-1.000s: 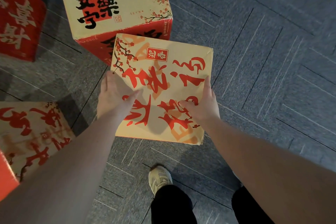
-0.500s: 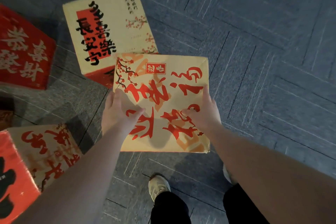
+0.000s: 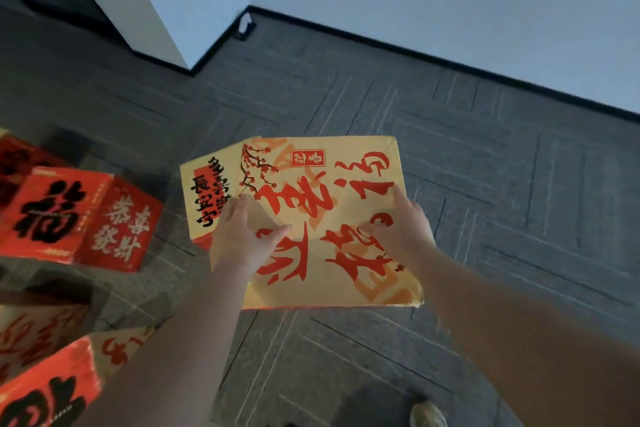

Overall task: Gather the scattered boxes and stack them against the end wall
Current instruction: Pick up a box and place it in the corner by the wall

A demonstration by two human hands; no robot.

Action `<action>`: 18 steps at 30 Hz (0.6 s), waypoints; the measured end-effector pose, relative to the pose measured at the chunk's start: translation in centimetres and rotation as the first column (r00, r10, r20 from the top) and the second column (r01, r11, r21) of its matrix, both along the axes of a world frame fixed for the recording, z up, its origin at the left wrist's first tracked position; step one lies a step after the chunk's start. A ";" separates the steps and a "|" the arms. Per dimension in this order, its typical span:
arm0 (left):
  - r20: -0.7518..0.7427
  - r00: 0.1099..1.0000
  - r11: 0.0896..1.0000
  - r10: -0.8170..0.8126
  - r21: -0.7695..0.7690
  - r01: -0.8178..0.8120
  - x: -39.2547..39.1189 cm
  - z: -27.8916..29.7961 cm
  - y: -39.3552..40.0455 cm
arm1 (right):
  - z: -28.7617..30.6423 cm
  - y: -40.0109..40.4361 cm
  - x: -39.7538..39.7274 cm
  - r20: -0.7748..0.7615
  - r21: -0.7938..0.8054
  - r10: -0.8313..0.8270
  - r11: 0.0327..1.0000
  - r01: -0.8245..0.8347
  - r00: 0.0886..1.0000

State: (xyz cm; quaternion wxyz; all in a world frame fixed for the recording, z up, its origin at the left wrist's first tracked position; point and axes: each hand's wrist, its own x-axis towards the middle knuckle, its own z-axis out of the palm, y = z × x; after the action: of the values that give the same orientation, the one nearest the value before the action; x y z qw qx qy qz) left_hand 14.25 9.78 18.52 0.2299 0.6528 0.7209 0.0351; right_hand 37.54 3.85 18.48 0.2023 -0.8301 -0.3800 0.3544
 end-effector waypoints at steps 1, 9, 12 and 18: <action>-0.005 1.000 1.000 0.009 0.012 -0.009 0.8 1.1 0.1 | 1.4 0.3 0.9 -0.004 0.009 0.010 1.000 -0.010 1.000; 0.017 0.994 0.993 0.106 0.056 -0.107 6.4 10.9 0.7 | 11.4 3.6 7.2 0.024 0.054 0.149 0.987 -0.150 0.989; 0.030 0.989 0.982 0.148 0.116 -0.150 6.8 15.5 2.8 | 15.6 7.1 7.8 0.037 0.111 0.211 0.970 -0.214 0.977; 0.075 0.969 0.940 0.234 0.236 -0.245 2.6 21.8 9.1 | 22.5 16.2 4.3 0.064 0.240 0.336 0.909 -0.341 0.940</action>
State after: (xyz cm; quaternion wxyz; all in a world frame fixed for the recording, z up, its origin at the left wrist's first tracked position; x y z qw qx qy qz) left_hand 16.86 18.85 40.31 0.1584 0.5827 0.7797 0.1658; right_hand 41.81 20.09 41.02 0.2359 -0.7235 -0.5615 0.3250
